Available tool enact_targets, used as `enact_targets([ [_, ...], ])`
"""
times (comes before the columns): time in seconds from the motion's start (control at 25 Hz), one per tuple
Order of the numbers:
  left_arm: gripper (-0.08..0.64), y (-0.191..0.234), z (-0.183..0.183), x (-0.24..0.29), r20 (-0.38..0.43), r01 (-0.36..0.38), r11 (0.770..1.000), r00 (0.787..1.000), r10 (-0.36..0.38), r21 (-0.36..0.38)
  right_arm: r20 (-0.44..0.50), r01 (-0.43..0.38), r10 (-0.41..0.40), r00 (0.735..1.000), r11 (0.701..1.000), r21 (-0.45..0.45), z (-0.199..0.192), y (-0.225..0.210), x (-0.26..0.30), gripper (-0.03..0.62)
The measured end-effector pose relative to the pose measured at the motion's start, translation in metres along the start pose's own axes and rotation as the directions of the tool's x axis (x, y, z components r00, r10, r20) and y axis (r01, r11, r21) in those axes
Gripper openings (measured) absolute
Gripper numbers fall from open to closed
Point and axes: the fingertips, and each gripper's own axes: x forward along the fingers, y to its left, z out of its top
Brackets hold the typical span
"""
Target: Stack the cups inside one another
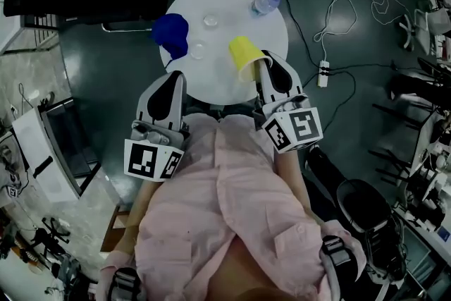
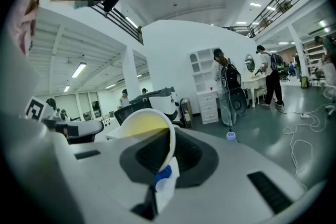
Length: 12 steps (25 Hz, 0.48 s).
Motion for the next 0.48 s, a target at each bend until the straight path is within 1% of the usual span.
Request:
enact_targets([
  [0.24,0.018,0.007,-0.003,-0.011,-0.005,-0.043,0.999,0.999,0.043,-0.007,-0.026,-0.050,0.050,0.998,0.999,-0.018,-0.003,0.008,0.025,0.035],
  [0.48,0.018,0.015,0.000,-0.023,0.004,-0.086,0.996,0.996,0.086,-0.015,-0.073,-0.078,0.077,0.994,0.997,-0.019,-0.015,0.010,0.048,0.035],
])
